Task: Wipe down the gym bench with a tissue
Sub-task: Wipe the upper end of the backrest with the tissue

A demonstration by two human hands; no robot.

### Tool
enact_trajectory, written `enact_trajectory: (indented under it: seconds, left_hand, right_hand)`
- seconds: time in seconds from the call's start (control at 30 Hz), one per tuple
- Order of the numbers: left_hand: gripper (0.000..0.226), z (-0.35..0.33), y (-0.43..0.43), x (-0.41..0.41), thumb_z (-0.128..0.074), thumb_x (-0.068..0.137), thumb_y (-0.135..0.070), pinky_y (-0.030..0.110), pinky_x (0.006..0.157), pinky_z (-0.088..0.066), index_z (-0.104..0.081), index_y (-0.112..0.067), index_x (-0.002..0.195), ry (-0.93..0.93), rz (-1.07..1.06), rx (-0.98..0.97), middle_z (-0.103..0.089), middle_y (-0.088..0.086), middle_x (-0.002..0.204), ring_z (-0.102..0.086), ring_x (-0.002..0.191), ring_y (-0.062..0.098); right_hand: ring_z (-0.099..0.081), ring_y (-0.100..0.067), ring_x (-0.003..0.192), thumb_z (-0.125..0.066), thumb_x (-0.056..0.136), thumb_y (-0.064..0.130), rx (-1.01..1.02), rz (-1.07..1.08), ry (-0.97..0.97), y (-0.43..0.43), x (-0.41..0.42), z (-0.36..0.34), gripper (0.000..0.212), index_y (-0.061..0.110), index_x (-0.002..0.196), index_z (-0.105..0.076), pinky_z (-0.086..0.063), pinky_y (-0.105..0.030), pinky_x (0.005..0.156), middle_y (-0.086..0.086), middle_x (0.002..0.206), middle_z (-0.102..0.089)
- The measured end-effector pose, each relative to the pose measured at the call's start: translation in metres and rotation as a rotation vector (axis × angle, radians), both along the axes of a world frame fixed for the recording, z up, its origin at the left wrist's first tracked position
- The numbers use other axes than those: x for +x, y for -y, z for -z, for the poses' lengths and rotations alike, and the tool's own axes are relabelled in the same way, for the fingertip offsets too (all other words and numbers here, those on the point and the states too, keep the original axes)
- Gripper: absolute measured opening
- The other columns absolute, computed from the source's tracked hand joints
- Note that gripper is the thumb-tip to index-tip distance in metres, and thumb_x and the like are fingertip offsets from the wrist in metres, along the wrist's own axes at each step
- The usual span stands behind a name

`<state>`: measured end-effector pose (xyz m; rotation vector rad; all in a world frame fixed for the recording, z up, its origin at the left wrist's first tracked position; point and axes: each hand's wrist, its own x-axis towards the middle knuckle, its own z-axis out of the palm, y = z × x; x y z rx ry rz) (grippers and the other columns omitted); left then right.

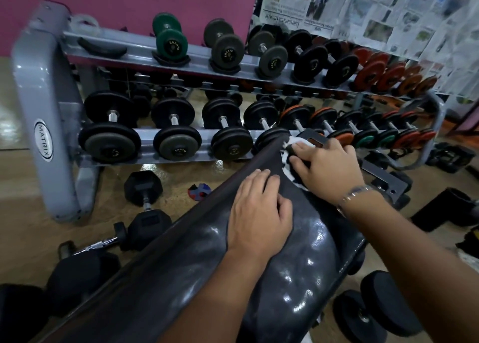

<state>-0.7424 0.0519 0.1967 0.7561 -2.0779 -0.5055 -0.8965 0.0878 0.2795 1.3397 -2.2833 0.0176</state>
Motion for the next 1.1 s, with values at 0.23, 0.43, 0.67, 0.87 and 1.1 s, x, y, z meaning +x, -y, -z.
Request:
enact_trajectory:
  seconds: [0.23,0.43,0.67,0.87,1.1]
  left_hand:
    - [0.044,-0.001,0.0,0.0,-0.043,0.09,-0.023,0.041,0.114,-0.04,-0.064,-0.008,0.125,0.014,0.002,-0.005,-0.062,0.009,0.135,-0.051,0.134,0.024]
    - [0.043,-0.001,0.0,-0.001,-0.043,0.09,-0.023,0.039,0.115,-0.039,-0.065,-0.008,0.124,0.009,-0.003,-0.009,-0.062,0.008,0.134,-0.051,0.134,0.023]
    - [0.041,0.0,0.001,-0.001,-0.044,0.09,-0.022,0.039,0.114,-0.039,-0.065,-0.009,0.123,0.003,0.007,-0.019,-0.063,0.008,0.132,-0.051,0.133,0.023]
    - [0.04,0.002,0.001,-0.002,-0.045,0.089,-0.021,0.039,0.114,-0.04,-0.065,-0.008,0.121,-0.026,0.007,-0.03,-0.063,0.009,0.131,-0.052,0.133,0.024]
    - [0.04,0.003,0.002,-0.004,-0.045,0.09,-0.021,0.04,0.114,-0.04,-0.065,-0.008,0.122,-0.052,0.012,-0.032,-0.063,0.009,0.132,-0.051,0.134,0.024]
  right_hand:
    - [-0.051,-0.032,0.112,-0.032,0.098,0.051,0.037,0.134,0.084,0.018,-0.007,-0.011,0.037,0.032,0.107,-0.063,-0.036,-0.045,0.09,-0.005,0.098,-0.07]
    - [-0.053,-0.03,0.107,-0.038,0.096,0.054,0.01,0.04,0.006,-0.002,-0.002,-0.008,0.036,0.039,0.116,-0.065,-0.036,-0.043,0.088,0.004,0.105,-0.073]
    - [-0.048,-0.03,0.117,-0.037,0.098,0.052,0.048,-0.035,0.004,0.022,0.008,-0.002,0.039,0.039,0.128,-0.058,-0.037,-0.045,0.092,0.005,0.115,-0.069]
    - [-0.046,-0.035,0.124,-0.035,0.099,0.052,0.073,0.063,0.133,0.05,-0.005,-0.014,0.036,0.037,0.118,-0.061,-0.036,-0.049,0.097,-0.006,0.111,-0.07]
    - [-0.05,-0.032,0.119,-0.035,0.097,0.058,0.071,0.05,0.226,0.04,-0.02,-0.022,0.04,0.048,0.128,-0.058,-0.047,-0.046,0.092,-0.002,0.12,-0.068]
